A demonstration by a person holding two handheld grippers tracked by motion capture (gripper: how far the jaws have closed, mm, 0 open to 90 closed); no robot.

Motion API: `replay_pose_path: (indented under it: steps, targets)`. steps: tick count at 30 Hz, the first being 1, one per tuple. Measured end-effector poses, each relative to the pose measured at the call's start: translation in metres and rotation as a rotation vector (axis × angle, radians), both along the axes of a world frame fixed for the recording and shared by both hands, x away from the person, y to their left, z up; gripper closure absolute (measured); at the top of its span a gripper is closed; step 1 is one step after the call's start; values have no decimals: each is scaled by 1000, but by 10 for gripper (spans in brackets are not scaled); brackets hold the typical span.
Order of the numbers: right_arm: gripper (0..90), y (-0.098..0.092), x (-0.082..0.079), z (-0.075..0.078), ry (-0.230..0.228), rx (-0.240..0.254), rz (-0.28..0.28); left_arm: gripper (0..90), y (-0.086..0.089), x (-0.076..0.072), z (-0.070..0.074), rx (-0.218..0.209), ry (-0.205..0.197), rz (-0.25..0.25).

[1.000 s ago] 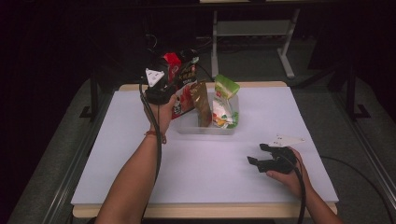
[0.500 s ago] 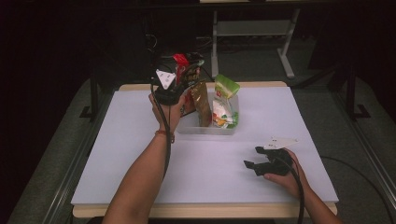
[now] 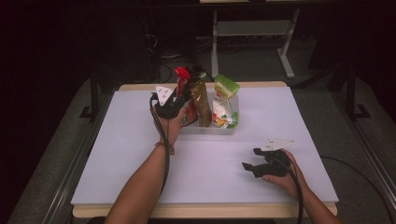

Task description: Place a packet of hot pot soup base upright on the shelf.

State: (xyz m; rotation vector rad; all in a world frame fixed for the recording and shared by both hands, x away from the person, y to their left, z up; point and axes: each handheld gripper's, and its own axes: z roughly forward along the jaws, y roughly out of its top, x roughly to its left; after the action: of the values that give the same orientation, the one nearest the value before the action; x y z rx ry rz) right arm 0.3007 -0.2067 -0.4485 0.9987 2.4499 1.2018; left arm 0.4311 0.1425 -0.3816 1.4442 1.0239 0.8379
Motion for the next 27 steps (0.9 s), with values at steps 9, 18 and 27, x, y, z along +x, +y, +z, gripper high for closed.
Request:
replay_pose_path:
  steps: [9, 18, 27]
  targets:
    - [241, 5, 1, -2, 14, -20, 20, 727, 4, 5, 9, 80, 60, -95]
    - [241, 6, 0, -4, 29, -32, 41, 617, 0, 26, 12, 164, 237, -214]
    - [242, 7, 1, -5, 52, -38, 54, 539, -10, 43, 27, 287, 404, -254]
